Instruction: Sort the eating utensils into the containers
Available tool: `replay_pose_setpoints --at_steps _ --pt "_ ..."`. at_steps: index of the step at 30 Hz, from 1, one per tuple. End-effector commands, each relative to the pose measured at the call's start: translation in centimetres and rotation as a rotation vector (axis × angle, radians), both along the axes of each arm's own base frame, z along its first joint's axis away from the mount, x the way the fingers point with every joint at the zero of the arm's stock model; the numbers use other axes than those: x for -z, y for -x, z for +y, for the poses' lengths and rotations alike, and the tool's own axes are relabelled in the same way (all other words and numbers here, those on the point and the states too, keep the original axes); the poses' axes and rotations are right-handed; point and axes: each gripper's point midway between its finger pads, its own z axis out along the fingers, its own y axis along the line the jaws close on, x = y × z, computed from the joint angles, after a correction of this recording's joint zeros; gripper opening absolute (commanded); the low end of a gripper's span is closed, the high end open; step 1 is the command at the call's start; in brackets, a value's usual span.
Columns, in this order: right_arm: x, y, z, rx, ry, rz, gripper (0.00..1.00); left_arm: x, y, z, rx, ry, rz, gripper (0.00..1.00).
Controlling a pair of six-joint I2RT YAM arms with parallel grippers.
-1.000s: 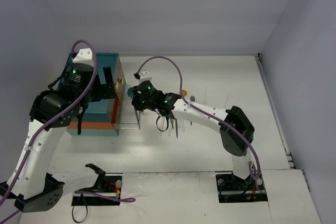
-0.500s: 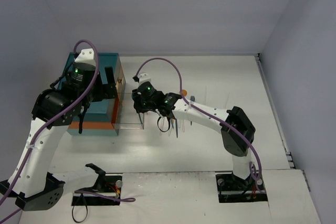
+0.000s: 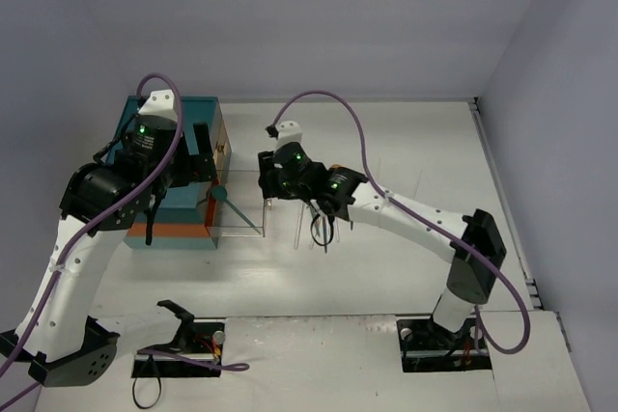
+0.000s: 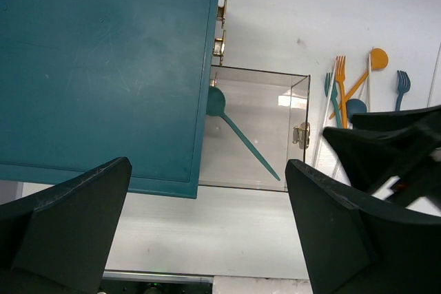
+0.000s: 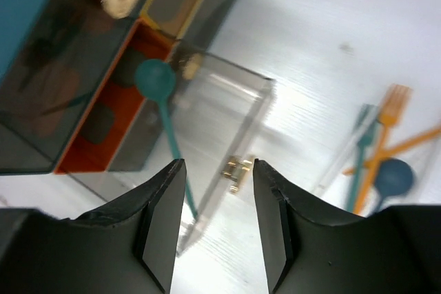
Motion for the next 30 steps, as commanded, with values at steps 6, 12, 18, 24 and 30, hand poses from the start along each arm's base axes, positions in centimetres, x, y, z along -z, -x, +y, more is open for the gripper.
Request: replay_pose_setpoints --at_steps 6,12,18,24,30 --pt "7.0 -1.8 -10.3 0.324 0.083 0.133 0.38 -0.8 -1.0 -0.1 -0.014 0.013 -0.04 0.94" --pt "13.2 -1.2 -11.8 0.381 0.165 0.246 0.33 -0.6 -1.4 -0.7 0.003 0.022 -0.03 0.94" --pt "16.9 -1.5 -12.6 0.416 0.236 0.296 0.26 -0.5 -1.3 -0.5 0.002 0.015 -0.031 0.94" --pt "18.8 -1.5 -13.3 0.438 0.278 0.318 0.23 -0.2 -0.8 -0.4 -0.001 0.02 -0.028 0.94" --pt "20.3 -1.0 -13.9 0.444 0.311 0.339 0.21 0.0 -0.6 -0.3 0.001 0.023 -0.025 0.94"
